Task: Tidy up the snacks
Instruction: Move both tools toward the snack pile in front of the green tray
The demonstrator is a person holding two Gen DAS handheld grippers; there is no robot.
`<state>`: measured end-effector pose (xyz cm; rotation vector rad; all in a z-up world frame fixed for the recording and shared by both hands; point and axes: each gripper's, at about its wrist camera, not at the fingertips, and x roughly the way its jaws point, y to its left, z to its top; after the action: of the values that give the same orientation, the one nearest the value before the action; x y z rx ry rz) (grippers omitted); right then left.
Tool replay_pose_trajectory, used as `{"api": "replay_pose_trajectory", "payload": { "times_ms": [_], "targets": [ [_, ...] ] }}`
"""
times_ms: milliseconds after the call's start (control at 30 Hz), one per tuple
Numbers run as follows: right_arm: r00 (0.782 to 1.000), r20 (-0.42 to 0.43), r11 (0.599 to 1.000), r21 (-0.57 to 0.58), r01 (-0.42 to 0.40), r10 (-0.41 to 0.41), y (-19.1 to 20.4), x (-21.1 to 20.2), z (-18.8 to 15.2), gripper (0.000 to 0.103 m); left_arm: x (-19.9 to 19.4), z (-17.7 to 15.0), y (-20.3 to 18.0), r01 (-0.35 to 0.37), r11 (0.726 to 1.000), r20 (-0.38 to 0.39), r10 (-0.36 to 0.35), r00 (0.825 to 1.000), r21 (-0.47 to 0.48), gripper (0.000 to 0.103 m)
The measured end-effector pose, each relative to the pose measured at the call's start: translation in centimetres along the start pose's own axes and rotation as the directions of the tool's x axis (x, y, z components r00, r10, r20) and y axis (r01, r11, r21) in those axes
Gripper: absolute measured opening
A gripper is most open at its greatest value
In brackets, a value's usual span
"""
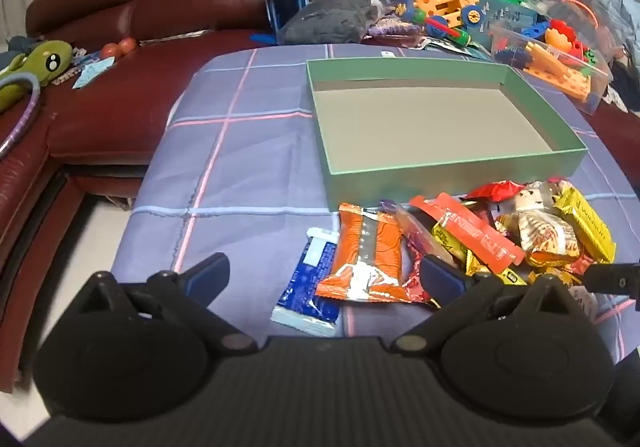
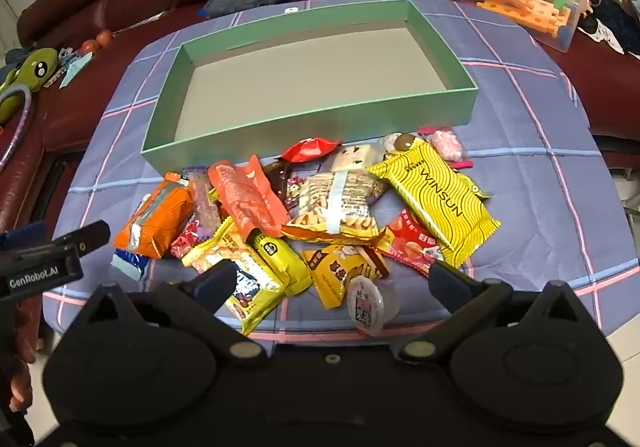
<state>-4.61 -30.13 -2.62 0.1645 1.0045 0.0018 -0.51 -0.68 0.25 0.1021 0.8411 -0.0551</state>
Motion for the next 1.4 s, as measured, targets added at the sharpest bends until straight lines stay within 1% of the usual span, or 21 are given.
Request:
{"api": "replay_pose_trajectory", "payload": {
  "times_ms": [33, 67, 133, 200, 333, 467, 533, 600, 1000, 1400],
  "targets": [
    [1.0, 0.005, 1.0, 0.01, -0.016, 0.016, -0.1, 0.0, 0.0, 0.103, 0.3, 0.0, -0.7, -0.01, 1.0, -0.019, 0.01, 1.0, 0.015, 0.103],
    [1.0, 0.004, 1.0, 0.011, -0.019, 0.018, -0.1, 0.0, 0.0, 0.103, 0.7, 0.4, 0.2, 0.027, 1.0, -0.044, -0.028, 0.999, -0.015, 0.103],
    [1.0, 0.002, 1.0, 0.009, -0.02, 0.02, 0.0, 0.1, 0.0, 0.103, 1.0, 0.5, 0.7, 0.037, 0.999, -0.041, -0.039, 0.998, -0.03, 0.103],
    [1.0, -0.001, 1.0, 0.001, -0.016, 0.016, 0.1, 0.2, 0.0, 0.103, 1.5, 0.4, 1.0, 0.036, 0.998, -0.047, -0.038, 0.998, -0.042, 0.103],
    [1.0, -0.007, 1.0, -0.009, -0.008, 0.008, 0.0, 0.7, 0.2, 0.103, 2.2, 0.4, 1.0, 0.034, 0.999, -0.067, -0.036, 0.997, -0.039, 0.103],
    [1.0, -0.018, 1.0, -0.006, -0.005, 0.005, 0.3, 1.3, 0.7, 0.103, 2.4, 0.4, 1.0, 0.029, 0.999, -0.072, -0.031, 0.997, -0.035, 0.103],
    [1.0, -0.006, 1.0, 0.009, -0.016, 0.016, -0.1, 0.9, 0.0, 0.103, 2.5, 0.4, 1.0, 0.026, 0.999, -0.074, -0.028, 0.997, -0.033, 0.103],
    [1.0, -0.008, 1.0, 0.007, -0.018, 0.018, 0.0, 1.0, 0.0, 0.103, 2.7, 0.4, 0.9, 0.022, 0.999, -0.08, -0.024, 0.997, -0.031, 0.103],
    [0.999, -0.032, 0.999, 0.007, -0.04, 0.04, -0.2, 2.1, -0.3, 0.103, 3.7, 0.1, 1.2, 0.013, 0.999, -0.115, -0.018, 0.993, -0.047, 0.103],
    [0.995, -0.068, 0.998, 0.012, -0.068, 0.069, -0.4, 3.0, -0.5, 0.103, 4.7, 0.1, 0.6, 0.012, 1.0, -0.151, -0.016, 0.988, -0.027, 0.103]
  ]
}}
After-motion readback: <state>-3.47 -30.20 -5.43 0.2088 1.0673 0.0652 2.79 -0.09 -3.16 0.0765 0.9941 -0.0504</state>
